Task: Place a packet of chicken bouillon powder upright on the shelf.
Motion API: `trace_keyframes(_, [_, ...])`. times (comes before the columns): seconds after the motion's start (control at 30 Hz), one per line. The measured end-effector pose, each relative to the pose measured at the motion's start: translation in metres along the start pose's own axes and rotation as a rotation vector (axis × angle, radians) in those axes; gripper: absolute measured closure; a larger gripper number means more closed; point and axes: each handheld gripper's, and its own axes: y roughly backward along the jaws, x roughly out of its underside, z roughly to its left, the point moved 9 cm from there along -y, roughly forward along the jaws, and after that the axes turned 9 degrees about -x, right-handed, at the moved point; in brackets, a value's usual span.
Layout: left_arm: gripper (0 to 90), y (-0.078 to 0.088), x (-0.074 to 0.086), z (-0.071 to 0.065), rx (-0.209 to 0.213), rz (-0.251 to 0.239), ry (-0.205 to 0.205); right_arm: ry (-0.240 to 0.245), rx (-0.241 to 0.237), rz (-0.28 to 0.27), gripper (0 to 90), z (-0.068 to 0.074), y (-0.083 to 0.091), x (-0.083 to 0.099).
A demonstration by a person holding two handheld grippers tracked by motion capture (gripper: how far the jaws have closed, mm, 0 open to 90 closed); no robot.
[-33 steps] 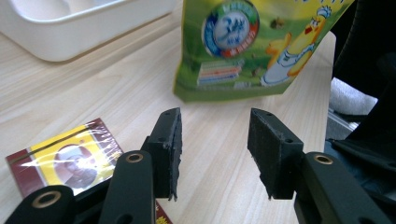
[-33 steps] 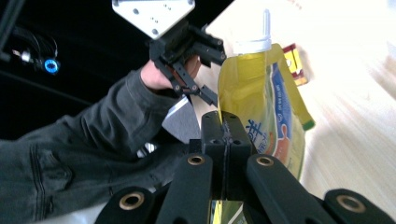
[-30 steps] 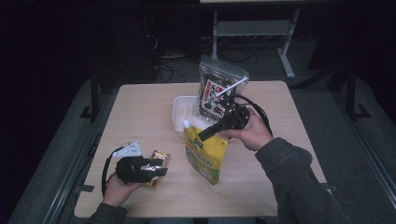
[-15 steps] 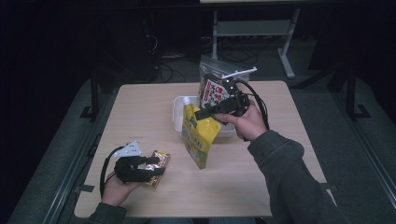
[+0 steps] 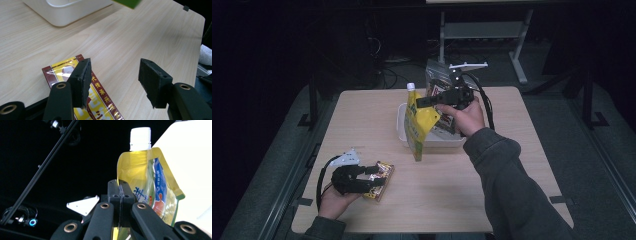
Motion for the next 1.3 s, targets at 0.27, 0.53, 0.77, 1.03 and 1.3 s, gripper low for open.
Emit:
trace_keyframes(0.27, [43.0,0.000,0.003,0.002,0.005,-0.001,0.014,0.002,0.016,-0.058,89.7,-0.011,-0.009,-0.015])
trace_keyframes(0.53, [42.2,0.001,0.004,0.003,0.003,-0.003,0.015,-0.001,0.044,-0.121,89.6,-0.023,-0.015,-0.031])
trace_keyframes(0.77, [41.6,0.003,0.004,0.005,0.001,-0.009,0.024,0.014,0.081,-0.158,89.6,-0.034,-0.019,-0.047])
trace_keyframes(1.03, [41.1,0.005,0.005,0.010,-0.006,-0.012,0.030,0.009,0.109,-0.180,89.6,-0.045,-0.027,-0.056])
trace_keyframes(1.3, [40.9,0.006,0.006,0.011,-0.008,-0.014,0.038,0.006,0.128,-0.181,89.6,-0.057,-0.037,-0.057])
